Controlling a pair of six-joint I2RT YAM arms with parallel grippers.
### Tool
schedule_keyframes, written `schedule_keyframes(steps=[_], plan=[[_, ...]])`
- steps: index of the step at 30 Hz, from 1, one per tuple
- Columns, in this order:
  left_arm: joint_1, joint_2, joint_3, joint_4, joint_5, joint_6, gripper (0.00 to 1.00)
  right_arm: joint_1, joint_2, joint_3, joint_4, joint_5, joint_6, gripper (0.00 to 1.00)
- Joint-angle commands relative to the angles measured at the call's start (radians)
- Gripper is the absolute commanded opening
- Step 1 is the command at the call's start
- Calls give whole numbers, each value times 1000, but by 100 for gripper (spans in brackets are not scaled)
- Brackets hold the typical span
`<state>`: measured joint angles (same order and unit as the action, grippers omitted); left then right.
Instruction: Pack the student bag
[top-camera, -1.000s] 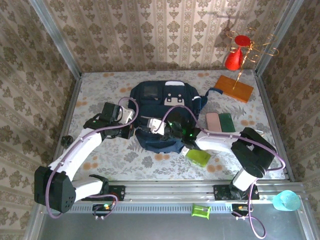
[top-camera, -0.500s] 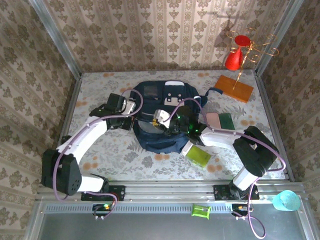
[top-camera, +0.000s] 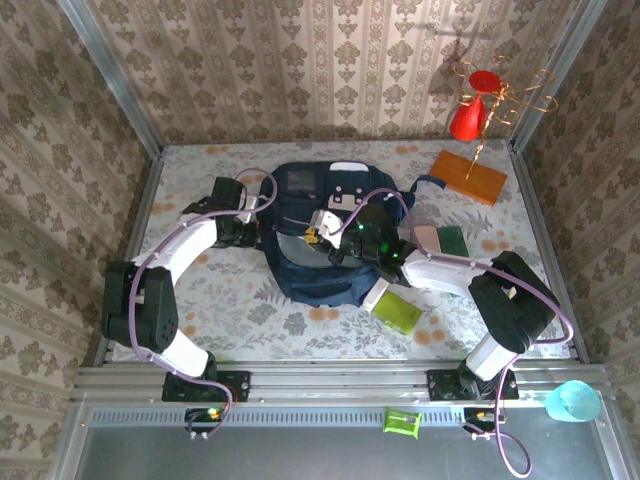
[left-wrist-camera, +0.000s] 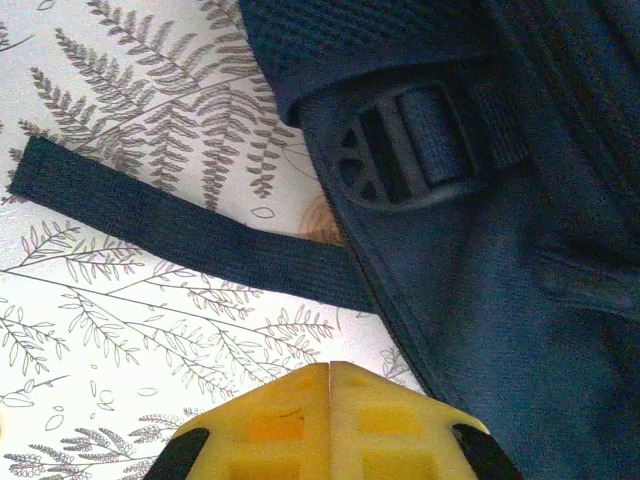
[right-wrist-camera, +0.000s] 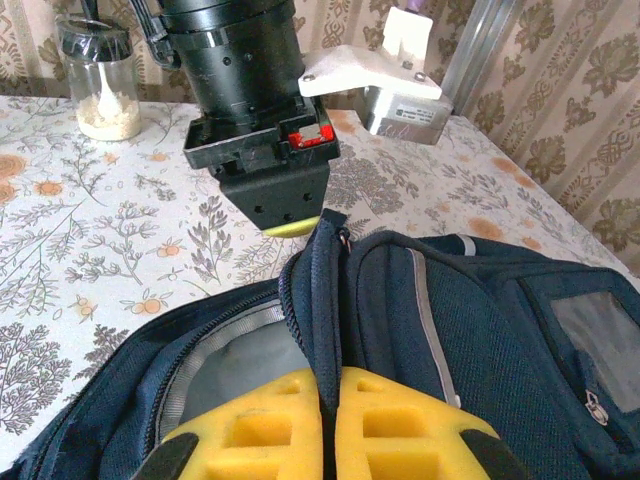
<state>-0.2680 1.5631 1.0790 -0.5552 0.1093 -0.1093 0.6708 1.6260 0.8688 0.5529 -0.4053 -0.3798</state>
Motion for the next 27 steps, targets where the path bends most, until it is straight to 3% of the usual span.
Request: schedule_keyframes(steps=[1,2,9,14,16,19,21,27], plan=[[8,-17,19,21,65,-43,0,-2,-38,31,91,-39,28,0],[8,-31,17,17,69,-47,0,-3,-34,33,87,-35,30,0],[9,-237,-89,60,82,-136,27,-1,-30,70,6,18,19,0],[-23,-435,-238,258,108,-252,40,7,-45,152,-150,80,-55,0],[-67,-493,-281,359,95,-238,45,13,-50,189,-206,83,-88,0],[-174,-542,-300,479,23,-61,61,14,-63,226,-275,75,-151,0],[-218,-543,-318,560,59,95,70,6,-73,239,-299,52,-181,1],[-217,-448,-289,631,179,430,78,-17,-62,313,-400,-17,-208,2]])
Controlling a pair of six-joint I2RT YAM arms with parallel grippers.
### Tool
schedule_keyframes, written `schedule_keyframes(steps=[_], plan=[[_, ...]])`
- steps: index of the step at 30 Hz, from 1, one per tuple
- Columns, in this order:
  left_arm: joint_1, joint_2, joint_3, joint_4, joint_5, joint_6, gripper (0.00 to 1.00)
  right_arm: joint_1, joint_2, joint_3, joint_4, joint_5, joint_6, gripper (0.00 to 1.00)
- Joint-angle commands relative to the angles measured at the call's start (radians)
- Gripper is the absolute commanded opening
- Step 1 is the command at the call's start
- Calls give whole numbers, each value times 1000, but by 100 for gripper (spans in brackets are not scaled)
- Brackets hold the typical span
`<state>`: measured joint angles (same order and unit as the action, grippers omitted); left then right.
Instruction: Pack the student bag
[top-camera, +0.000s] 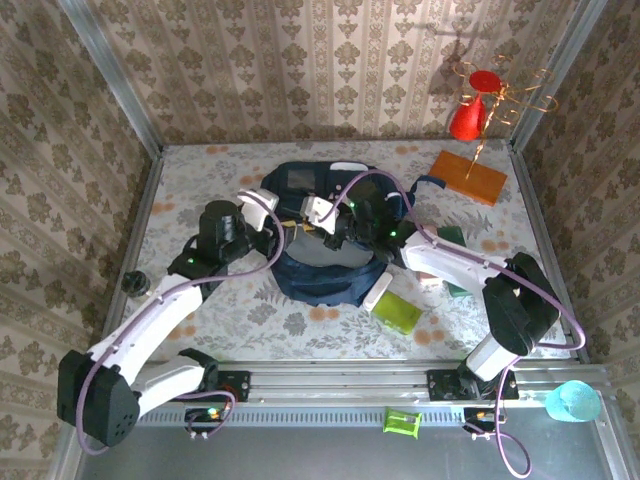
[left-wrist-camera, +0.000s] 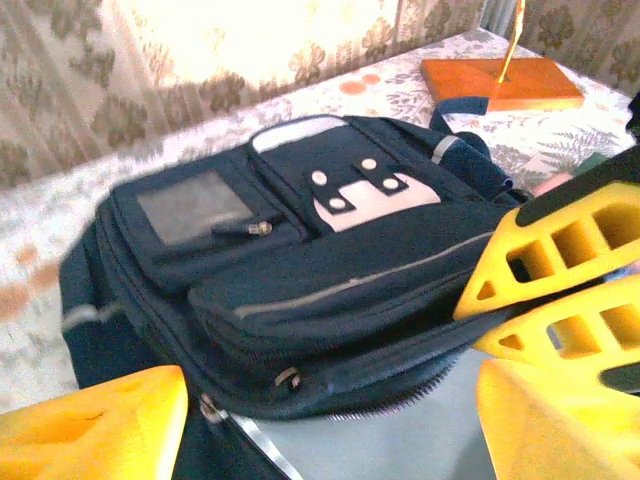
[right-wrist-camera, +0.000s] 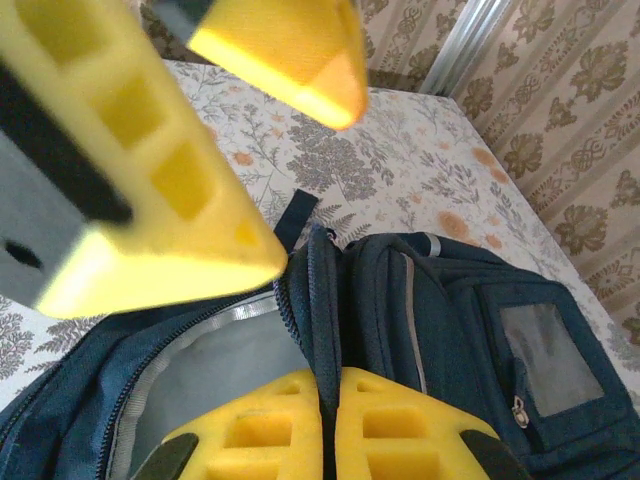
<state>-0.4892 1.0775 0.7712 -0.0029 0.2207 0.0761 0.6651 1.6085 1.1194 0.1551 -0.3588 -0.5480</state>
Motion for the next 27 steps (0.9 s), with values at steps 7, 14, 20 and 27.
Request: schedule_keyframes(steps=[7,14,20,27], plan=[[101,96,41,57,367,533,80,-49,-35,120,-70,-151,-41,1],[126,231,163,-66,412,740,77,-70,-26,169,-144,-232,-72,1],[105,330,268,-114,525,750,60,-74,-11,199,-165,-239,-58,2],[113,368,251,-58,565,685,13,-76,-21,178,-126,-121,99,18]])
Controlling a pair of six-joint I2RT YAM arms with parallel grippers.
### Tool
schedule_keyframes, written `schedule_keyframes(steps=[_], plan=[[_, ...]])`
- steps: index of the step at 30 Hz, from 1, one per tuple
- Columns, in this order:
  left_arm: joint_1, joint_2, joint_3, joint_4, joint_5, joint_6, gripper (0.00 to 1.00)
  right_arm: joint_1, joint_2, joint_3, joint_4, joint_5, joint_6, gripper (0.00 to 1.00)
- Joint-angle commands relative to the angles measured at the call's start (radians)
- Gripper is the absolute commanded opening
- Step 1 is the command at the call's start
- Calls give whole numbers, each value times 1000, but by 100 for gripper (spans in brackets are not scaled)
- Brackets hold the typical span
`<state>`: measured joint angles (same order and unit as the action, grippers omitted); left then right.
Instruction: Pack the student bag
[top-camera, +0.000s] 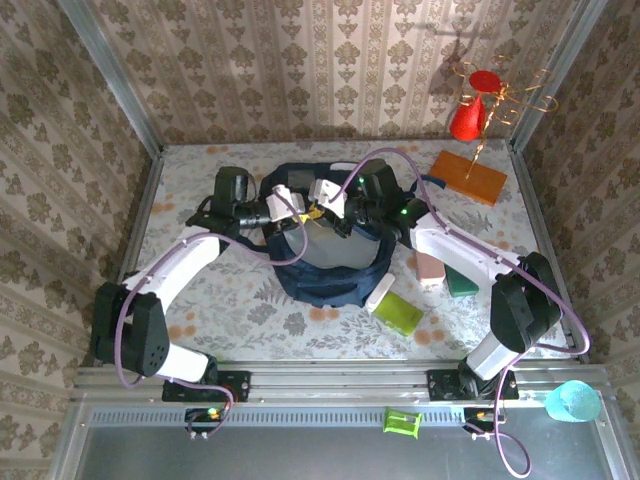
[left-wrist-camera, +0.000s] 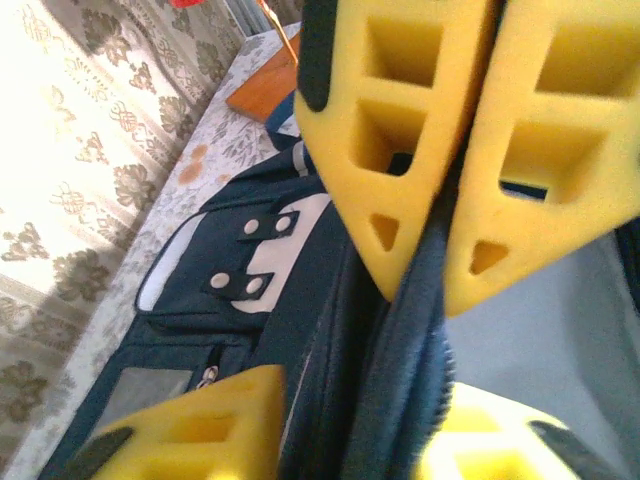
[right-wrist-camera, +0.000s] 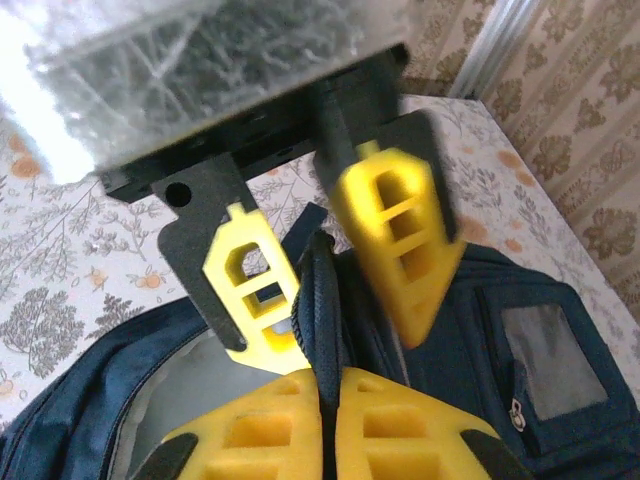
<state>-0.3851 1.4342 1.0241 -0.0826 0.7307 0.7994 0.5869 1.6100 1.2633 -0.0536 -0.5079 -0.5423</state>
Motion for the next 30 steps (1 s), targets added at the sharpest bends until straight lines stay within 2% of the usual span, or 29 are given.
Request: schedule_keyframes(steps=[1,4,6,8,11,15,19,27,30], plan=[[16,11,-11,53,47,-73,10,2,-32,23,82,73,130,23],[38,3,-37,163,-55,-230,0,2,-91,-40,46,252,278,45],[54,-6,-50,226,-134,-351,0,1,-158,-108,16,369,380,53],[60,-15,-61,252,-170,-448,0,-3,-226,-182,-12,477,477,59],[62,-44,-93,291,-247,-613,0,-12,-321,-240,-152,622,609,63],[89,-102,-136,289,-433,-798,0,-47,-383,-253,-406,852,741,67],[149,-146,-131,236,-484,-929,0,-123,-394,-283,-528,876,845,71],[160,-143,-151,286,-291,-968,0,-268,-262,-297,-648,796,952,81],[160,-129,-144,288,-265,-971,0,-294,-190,-301,-650,763,951,83]])
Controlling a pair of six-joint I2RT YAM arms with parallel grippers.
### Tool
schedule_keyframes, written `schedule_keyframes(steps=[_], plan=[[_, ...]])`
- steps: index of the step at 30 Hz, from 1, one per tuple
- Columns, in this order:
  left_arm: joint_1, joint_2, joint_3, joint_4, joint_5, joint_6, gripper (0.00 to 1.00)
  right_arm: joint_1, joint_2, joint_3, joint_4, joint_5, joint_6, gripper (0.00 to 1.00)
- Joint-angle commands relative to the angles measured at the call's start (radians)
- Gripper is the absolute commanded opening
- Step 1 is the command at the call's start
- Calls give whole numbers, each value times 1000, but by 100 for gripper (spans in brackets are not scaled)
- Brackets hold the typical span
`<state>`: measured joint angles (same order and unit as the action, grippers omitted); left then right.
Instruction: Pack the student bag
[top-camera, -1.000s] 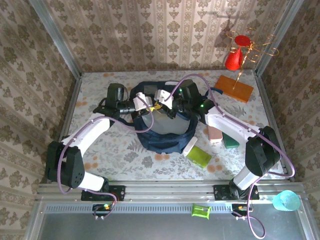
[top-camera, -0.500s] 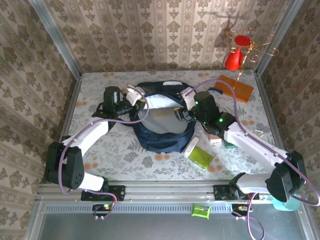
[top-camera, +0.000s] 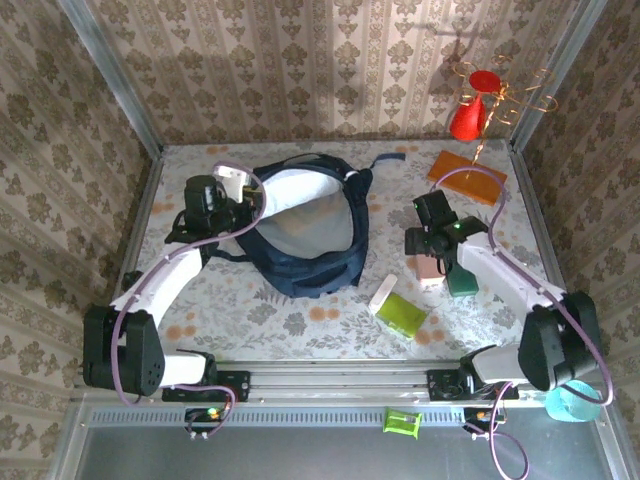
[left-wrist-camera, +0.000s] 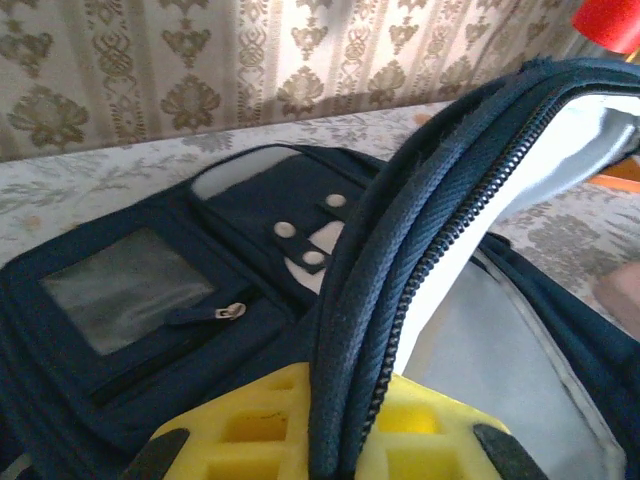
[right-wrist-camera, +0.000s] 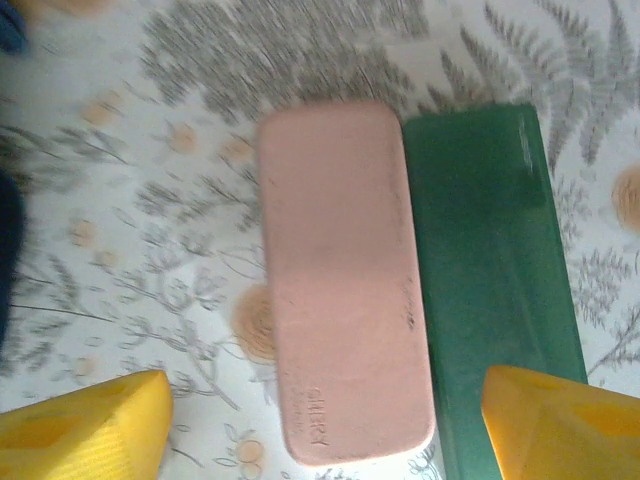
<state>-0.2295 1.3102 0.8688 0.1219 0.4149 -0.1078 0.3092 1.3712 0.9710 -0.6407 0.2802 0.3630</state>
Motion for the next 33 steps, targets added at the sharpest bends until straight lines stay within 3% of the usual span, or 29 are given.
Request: schedule_keyframes(steps=[1,9,13,23,33], plan=[[4,-2,16,84,56,-63,0,-22,75,-4,-62,-25,41,84],[4,6,9,91,82,-56,0,-77,253,47,-39,-29,8,85],[4,12,10,89,84,-56,0,-78,323,75,-25,-83,-3,81],[4,27,19,74,87,-45,0,-23,335,101,-8,-122,-15,74],[5,28,24,58,91,-35,0,-56,383,115,-16,-114,-28,74]])
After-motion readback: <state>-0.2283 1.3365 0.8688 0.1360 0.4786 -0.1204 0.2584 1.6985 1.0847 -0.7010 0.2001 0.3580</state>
